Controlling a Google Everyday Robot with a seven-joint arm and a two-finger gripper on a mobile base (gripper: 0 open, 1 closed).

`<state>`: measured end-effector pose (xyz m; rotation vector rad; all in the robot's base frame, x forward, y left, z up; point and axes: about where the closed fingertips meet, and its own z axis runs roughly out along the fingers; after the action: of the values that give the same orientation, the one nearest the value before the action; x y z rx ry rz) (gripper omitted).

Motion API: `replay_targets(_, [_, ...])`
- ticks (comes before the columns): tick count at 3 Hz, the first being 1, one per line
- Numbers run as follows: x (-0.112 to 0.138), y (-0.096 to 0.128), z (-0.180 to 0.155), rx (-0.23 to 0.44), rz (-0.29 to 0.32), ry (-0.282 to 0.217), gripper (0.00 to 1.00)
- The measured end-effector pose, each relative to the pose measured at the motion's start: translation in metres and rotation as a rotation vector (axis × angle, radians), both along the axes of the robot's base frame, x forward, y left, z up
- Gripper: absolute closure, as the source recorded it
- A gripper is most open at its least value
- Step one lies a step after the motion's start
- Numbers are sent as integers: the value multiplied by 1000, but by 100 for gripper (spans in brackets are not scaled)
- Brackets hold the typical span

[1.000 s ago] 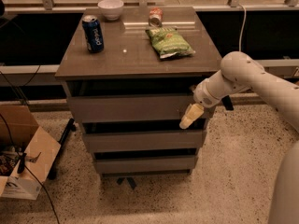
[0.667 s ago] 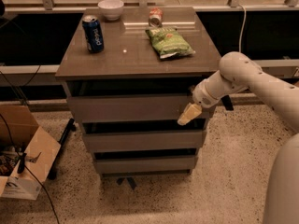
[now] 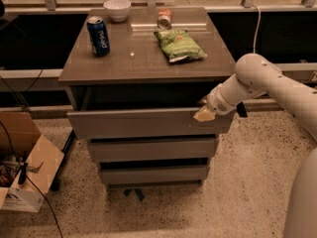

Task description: Open top drawer

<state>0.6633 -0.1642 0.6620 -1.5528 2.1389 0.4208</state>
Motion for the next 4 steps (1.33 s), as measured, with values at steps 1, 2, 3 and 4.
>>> replay_targets(1, [0, 0, 2, 0, 0, 0, 100])
replay_targets(2, [0, 0, 2, 0, 0, 0, 0])
replay_targets(3, [-77, -9, 25, 16, -7, 83, 0])
replay_targets(4, [-176, -18, 51, 29, -13, 204, 0])
